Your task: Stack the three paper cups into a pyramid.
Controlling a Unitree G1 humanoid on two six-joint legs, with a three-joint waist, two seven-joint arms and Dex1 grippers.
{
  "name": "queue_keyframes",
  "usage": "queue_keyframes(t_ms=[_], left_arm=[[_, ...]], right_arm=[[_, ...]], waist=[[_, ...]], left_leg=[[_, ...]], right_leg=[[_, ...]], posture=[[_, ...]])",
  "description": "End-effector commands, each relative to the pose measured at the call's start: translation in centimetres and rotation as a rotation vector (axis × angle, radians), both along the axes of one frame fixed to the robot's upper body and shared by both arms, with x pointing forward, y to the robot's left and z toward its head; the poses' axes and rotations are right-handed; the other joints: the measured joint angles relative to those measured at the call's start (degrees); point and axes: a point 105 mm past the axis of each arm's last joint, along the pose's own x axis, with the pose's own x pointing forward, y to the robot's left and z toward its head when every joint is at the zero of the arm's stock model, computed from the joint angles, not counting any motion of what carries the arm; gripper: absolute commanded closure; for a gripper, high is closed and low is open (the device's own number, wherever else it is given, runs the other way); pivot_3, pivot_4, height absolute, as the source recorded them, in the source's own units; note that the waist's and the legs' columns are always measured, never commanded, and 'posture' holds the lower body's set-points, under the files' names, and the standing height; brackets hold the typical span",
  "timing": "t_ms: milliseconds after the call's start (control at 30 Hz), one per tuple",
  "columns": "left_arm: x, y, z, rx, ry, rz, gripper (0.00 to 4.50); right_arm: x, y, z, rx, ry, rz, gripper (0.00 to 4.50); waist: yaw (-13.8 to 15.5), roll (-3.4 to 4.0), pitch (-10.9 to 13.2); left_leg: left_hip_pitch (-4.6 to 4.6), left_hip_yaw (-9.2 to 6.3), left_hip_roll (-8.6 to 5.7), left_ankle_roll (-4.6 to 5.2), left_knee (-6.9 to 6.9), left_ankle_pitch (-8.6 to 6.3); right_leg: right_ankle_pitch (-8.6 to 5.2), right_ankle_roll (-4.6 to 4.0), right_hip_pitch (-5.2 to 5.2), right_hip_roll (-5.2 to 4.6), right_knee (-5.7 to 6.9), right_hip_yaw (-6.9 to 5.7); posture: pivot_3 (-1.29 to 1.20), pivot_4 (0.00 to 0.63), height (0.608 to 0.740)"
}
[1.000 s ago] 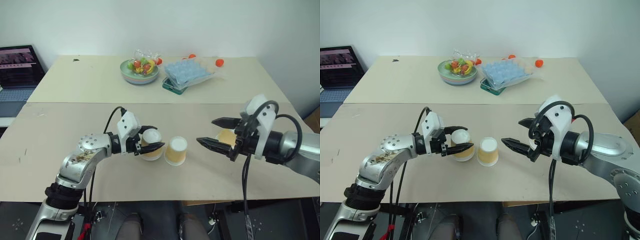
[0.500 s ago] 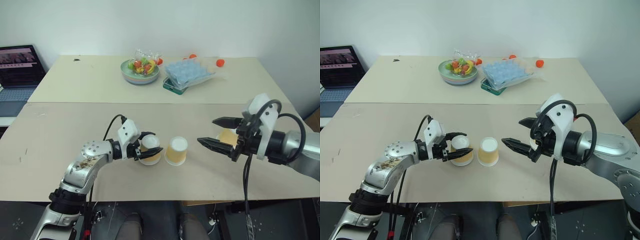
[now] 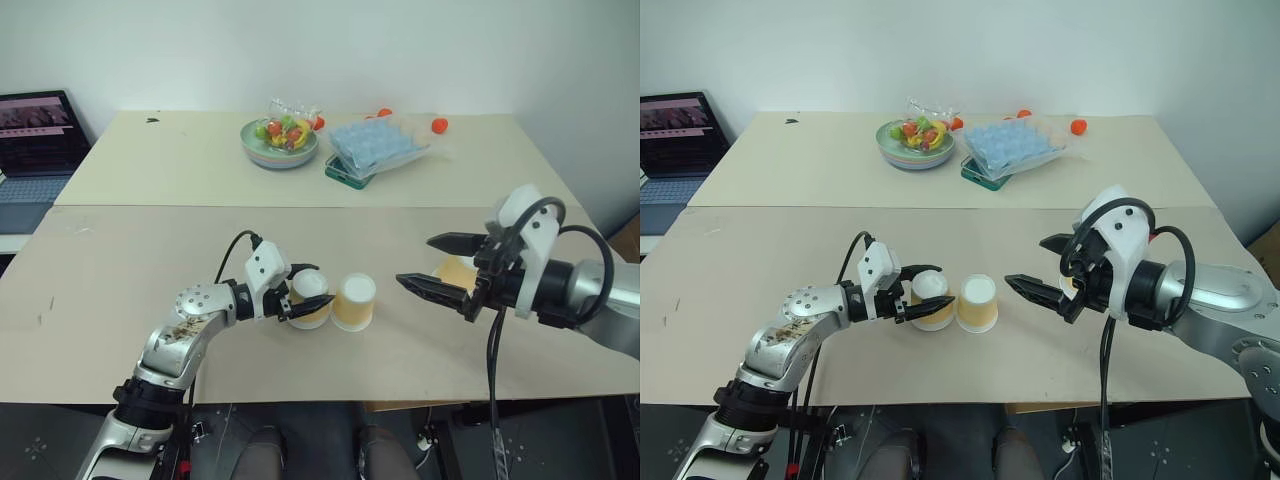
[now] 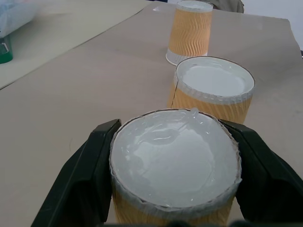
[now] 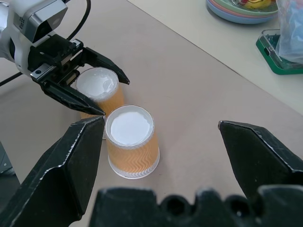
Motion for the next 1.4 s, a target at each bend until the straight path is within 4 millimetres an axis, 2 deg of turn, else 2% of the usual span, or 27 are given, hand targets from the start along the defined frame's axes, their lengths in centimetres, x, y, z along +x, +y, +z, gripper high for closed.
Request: queue_keyframes(t_ms=[33, 67, 133, 300, 400, 600, 767, 833, 967, 1200, 1267, 1400], left_arm=[[0.1, -0.4, 0.7, -0.017, -0.025, -0.010, 0.68], [0.1, -0.5, 0.7, -0.021, -0.021, -0.014, 0.67], [0.0, -0.5, 0.8, -0.025, -0.019, -0.019, 0.11], [-0.1, -0.5, 1.3, -0.035, -0.007, -0.035, 0.11], [-0.1, -0.6, 2.5, -0.057, -0.005, -0.037, 0.11], [-0.3, -1.3, 8.2, -0.199, 0.020, -0.084, 0.11], [-1.8, -1.5, 11.0, -0.163, 0.000, -0.176, 0.11], [-2.0, -1.4, 11.2, -0.143, -0.004, -0.184, 0.11], [-2.8, 2.0, 11.1, 0.023, -0.051, -0.204, 0.11], [-3.4, 6.4, 9.9, 0.125, -0.072, -0.179, 0.11], [-3.6, 6.8, 9.2, 0.144, -0.083, -0.176, 0.11], [-4.4, 6.7, 8.0, 0.146, -0.081, -0.179, 0.11]], right_arm=[[-0.2, 0.0, 1.4, -0.003, -0.063, 0.001, 0.00], [-0.2, 0.0, 1.4, -0.003, -0.064, 0.000, 0.00], [-0.2, 0.0, 1.4, -0.002, -0.063, 0.000, 0.00], [-0.1, 0.0, 1.4, 0.001, -0.063, 0.001, 0.00], [0.0, 0.1, 1.4, 0.005, -0.060, 0.004, 0.00], [0.2, 0.1, 1.2, 0.005, -0.053, 0.007, 0.00], [0.3, 0.1, 1.2, 0.005, -0.054, 0.011, 0.00], [0.4, 0.1, 1.2, 0.004, -0.055, 0.012, 0.00], [0.2, -2.1, 1.0, -0.052, -0.036, -0.027, 0.00], [-0.7, -5.3, 1.1, -0.075, -0.013, -0.066, 0.00], [-0.8, -6.3, 1.1, -0.052, -0.011, -0.088, 0.00], [-1.1, -9.2, 0.0, -0.025, 0.018, -0.176, 0.00]], waist=[[0.0, 0.00, 0.0], [0.0, 0.00, 0.0], [0.0, 0.00, 0.0], [0.0, 0.00, 0.0], [0.0, 0.00, 0.0], [0.1, -0.01, 0.0], [-0.3, -0.01, 0.0], [-0.4, 0.00, 0.0], [-0.4, 0.01, 0.0], [0.0, 0.01, 0.0], [0.1, 0.01, 0.0], [0.2, 0.01, 0.0]], left_leg=[[0.01, 0.00, 0.00, 0.00, 0.00, 0.00], [0.00, 0.00, 0.00, 0.00, 0.00, 0.00], [-0.01, 0.00, 0.00, 0.00, 0.00, 0.00], [0.00, 0.00, 0.00, 0.00, 0.00, 0.00], [0.00, 0.00, 0.00, 0.00, 0.00, 0.00], [-0.04, -0.03, 0.00, 0.00, 0.02, 0.00], [-0.04, -0.03, -0.01, 0.00, 0.02, 0.00], [-0.01, -0.02, 0.00, 0.00, 0.02, 0.00], [0.03, -0.02, 0.02, 0.00, 0.02, 0.00], [0.01, 0.03, 0.02, 0.00, 0.01, 0.00], [0.01, 0.01, 0.03, 0.00, 0.00, 0.00], [0.00, 0.02, 0.02, 0.00, 0.00, 0.00]], right_leg=[[0.00, 0.00, 0.00, 0.00, 0.00, 0.00], [0.00, 0.00, 0.00, 0.00, 0.00, 0.00], [0.00, 0.00, 0.00, 0.00, -0.01, 0.00], [0.00, 0.00, 0.00, 0.00, 0.00, 0.00], [0.00, 0.00, 0.00, 0.00, 0.01, 0.00], [0.00, 0.01, 0.00, 0.00, 0.00, -0.03], [0.00, 0.01, 0.00, 0.00, -0.02, -0.02], [-0.01, 0.01, -0.01, 0.02, 0.01, 0.00], [-0.02, -0.01, -0.02, 0.05, 0.07, 0.00], [-0.03, -0.02, -0.02, 0.02, -0.04, -0.01], [-0.04, -0.02, 0.01, 0.02, -0.04, -0.02], [-0.03, -0.01, 0.04, 0.00, -0.07, -0.02]], posture=[[0.00, 0.150, 0.740], [0.00, 0.150, 0.740], [0.00, 0.150, 0.740], [0.00, 0.150, 0.740], [0.00, 0.150, 0.740], [0.00, 0.150, 0.740], [0.00, 0.150, 0.740], [0.00, 0.150, 0.740], [0.00, 0.150, 0.740], [0.00, 0.150, 0.740], [0.00, 0.150, 0.740], [0.00, 0.150, 0.740]])
